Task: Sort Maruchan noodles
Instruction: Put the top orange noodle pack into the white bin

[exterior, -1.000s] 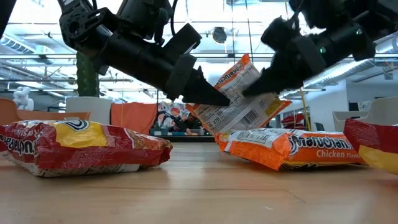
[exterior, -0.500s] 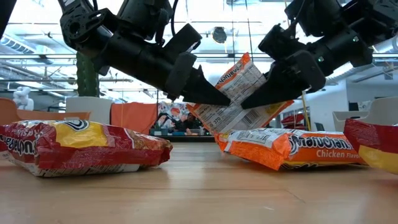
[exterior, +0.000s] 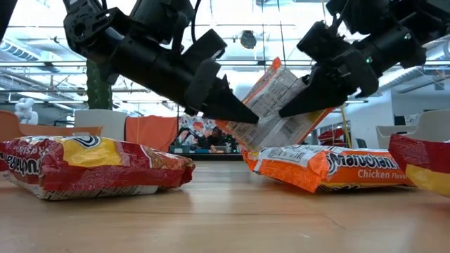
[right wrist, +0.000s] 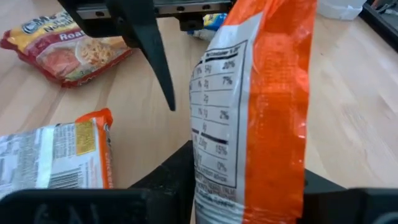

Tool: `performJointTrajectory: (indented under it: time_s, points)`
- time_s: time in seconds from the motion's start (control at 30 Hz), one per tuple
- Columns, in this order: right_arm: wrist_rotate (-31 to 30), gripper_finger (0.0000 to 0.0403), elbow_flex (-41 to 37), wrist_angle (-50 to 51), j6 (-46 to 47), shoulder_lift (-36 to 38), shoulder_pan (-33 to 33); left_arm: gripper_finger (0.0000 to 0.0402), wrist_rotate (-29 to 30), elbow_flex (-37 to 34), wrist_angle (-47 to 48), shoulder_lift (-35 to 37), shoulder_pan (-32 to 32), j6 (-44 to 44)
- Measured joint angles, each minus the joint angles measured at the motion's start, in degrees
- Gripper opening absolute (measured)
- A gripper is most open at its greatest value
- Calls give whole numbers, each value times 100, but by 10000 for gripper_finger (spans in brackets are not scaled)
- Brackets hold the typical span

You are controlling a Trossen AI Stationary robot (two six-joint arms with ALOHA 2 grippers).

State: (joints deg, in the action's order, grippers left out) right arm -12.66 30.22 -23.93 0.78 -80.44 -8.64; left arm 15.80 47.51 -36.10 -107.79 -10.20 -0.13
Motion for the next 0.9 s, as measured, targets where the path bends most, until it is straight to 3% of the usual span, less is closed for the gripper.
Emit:
performJointTrajectory:
  time_s: [0.17, 0.3, 0.4, 0.6, 0.9]
  points:
    - [-17, 117, 0, 439, 22, 518, -2, 250, 370, 5, 236, 259, -170, 38]
    - [-250, 117, -7, 671, 243, 965, -13, 252, 660, 6, 955, 638, -254, -110]
    - [-522, 117, -5, 754, 450, 1284, 0, 252, 683, 4, 1560, 954, -276, -321]
    - [-505, 118, 4, 1109, 905, 1753, -69, 252, 694, 2, 2473, 1376, -277, -776]
    - [-1015, 119, 4, 2789, 1176, 2516, -118, 253, 698, 4, 2395, 1424, -394, -929]
